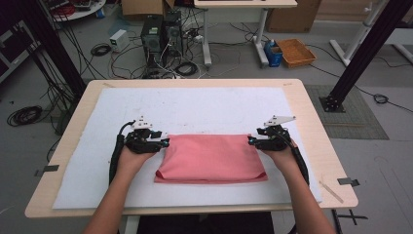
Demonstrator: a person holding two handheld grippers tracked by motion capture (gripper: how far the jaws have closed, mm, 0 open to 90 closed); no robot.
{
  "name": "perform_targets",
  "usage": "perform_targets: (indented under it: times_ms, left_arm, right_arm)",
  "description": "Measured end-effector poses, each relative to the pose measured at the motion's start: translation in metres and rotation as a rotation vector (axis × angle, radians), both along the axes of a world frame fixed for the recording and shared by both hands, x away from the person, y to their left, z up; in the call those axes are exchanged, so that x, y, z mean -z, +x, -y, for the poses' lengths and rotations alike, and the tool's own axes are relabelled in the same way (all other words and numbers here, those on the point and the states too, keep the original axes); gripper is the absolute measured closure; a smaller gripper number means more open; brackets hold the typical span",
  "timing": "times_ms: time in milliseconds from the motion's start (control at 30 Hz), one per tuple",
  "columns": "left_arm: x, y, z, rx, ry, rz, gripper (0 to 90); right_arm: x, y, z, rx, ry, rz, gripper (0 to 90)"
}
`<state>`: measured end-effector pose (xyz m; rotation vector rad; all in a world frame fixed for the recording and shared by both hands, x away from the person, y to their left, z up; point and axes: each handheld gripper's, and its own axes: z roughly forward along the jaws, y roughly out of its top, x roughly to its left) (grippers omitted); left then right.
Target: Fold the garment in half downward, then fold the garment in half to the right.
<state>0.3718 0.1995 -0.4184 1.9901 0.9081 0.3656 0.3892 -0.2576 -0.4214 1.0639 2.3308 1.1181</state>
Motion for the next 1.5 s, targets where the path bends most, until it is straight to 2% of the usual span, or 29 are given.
perform_targets:
  times_ms: [100, 200, 300, 400, 533, 667, 733, 933, 1000, 1067, 1167, 1300, 1400, 1500]
  left_arm:
    - [-0.008, -0.011, -0.003, 0.014, -0.037, 0.030, 37.6]
    - [-0.010, -0.021, -0.009, 0.041, -0.090, 0.059, 35.0]
    - [-0.009, -0.024, -0.014, 0.038, -0.088, 0.049, 30.4]
    - [-0.008, -0.026, -0.019, 0.023, -0.114, 0.048, 29.8]
    - [-0.007, -0.030, -0.022, 0.027, -0.121, 0.032, 29.7]
    - [0.000, -0.040, -0.018, 0.034, -0.105, -0.004, 29.7]
    - [0.007, -0.043, -0.017, 0.055, -0.092, -0.044, 29.7]
    - [0.021, -0.051, -0.017, 0.027, -0.050, -0.106, 30.8]
    - [0.024, -0.054, -0.016, 0.035, -0.016, -0.109, 30.9]
    - [0.026, -0.057, -0.015, 0.040, 0.001, -0.116, 31.7]
    - [0.027, -0.060, -0.013, 0.034, -0.007, -0.119, 31.8]
    - [0.030, -0.065, -0.008, 0.061, 0.006, -0.134, 32.3]
    - [0.031, -0.068, -0.006, 0.058, 0.023, -0.118, 33.2]
    - [0.032, -0.073, -0.005, 0.046, 0.019, -0.117, 34.7]
  right_arm:
    - [-0.004, -0.009, 0.002, -0.013, 0.042, 0.032, 33.9]
    - [-0.005, -0.016, 0.005, -0.020, 0.089, 0.056, 26.8]
    - [-0.005, -0.021, 0.007, -0.038, 0.124, 0.071, 23.2]
    - [-0.005, -0.022, 0.009, -0.043, 0.124, 0.072, 21.7]
    - [-0.008, -0.024, 0.011, -0.046, 0.139, 0.081, 21.6]
    - [-0.011, -0.024, 0.012, -0.058, 0.145, 0.086, 21.6]
    - [-0.014, -0.024, 0.013, -0.053, 0.147, 0.090, 21.6]
    - [-0.017, -0.025, 0.012, -0.063, 0.153, 0.103, 21.6]
    - [-0.015, -0.024, 0.010, -0.066, 0.151, 0.090, 21.6]
    - [-0.013, -0.022, 0.008, -0.070, 0.148, 0.084, 21.6]
    - [-0.012, -0.021, 0.008, -0.069, 0.147, 0.082, 21.6]
    - [-0.011, -0.019, 0.005, -0.070, 0.146, 0.074, 21.6]
    - [-0.010, -0.018, 0.003, -0.075, 0.150, 0.065, 21.6]
    - [-0.009, -0.018, 0.000, -0.078, 0.146, 0.061, 21.6]
